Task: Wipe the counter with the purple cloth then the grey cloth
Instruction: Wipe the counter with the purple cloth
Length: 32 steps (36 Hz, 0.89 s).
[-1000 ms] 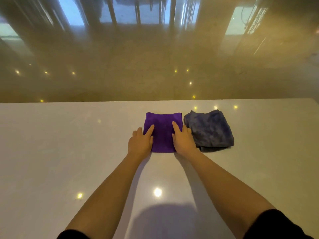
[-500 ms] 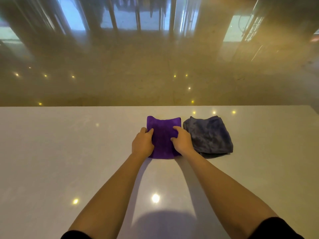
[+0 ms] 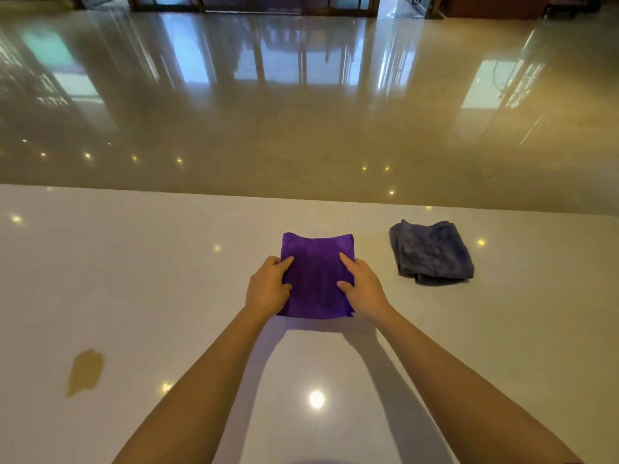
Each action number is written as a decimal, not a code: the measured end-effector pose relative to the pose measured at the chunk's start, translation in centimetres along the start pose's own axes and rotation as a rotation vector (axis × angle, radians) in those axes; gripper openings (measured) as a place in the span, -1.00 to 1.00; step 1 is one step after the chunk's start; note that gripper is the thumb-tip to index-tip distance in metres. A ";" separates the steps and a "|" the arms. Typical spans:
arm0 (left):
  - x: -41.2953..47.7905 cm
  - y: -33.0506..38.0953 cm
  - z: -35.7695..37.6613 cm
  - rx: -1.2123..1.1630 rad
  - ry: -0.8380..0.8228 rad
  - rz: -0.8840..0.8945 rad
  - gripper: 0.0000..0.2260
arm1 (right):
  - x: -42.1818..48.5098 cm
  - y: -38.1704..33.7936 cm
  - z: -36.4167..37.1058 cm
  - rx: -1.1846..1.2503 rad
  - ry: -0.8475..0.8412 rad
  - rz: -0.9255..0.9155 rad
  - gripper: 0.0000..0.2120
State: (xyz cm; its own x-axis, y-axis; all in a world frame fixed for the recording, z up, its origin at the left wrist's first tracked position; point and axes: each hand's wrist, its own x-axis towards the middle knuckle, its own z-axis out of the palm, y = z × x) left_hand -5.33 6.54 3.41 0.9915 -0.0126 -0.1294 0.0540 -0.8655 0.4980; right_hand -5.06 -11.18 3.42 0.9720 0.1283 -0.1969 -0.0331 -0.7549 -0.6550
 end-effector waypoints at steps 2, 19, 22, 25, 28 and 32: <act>-1.9 -1.0 -0.9 0.000 0.006 -0.024 -0.51 | -1.2 -1.1 0.9 -0.001 -0.031 -0.018 -0.47; -14.4 -7.5 -5.4 0.073 0.052 -0.240 -0.48 | -9.1 -7.5 6.4 0.026 -0.239 -0.222 -0.43; -15.5 -9.1 -6.1 0.082 0.049 -0.257 -0.48 | -9.8 -8.7 7.7 0.015 -0.262 -0.235 -0.42; -16.0 -11.1 -6.9 0.075 0.050 -0.263 -0.47 | -10.2 -10.1 9.3 0.016 -0.264 -0.239 -0.41; -15.8 -13.2 -7.6 0.081 0.033 -0.247 -0.47 | -10.2 -11.4 11.0 0.015 -0.247 -0.223 -0.41; -15.1 -16.2 -8.5 0.074 -0.019 -0.195 -0.47 | -9.6 -13.2 13.3 0.005 -0.217 -0.183 -0.41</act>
State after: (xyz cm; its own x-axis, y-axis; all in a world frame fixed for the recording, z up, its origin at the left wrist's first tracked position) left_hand -20.14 24.99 4.60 0.9608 0.1500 -0.2332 0.2349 -0.8870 0.3975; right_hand -17.01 6.12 4.25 0.8893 0.3971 -0.2268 0.1364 -0.7038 -0.6972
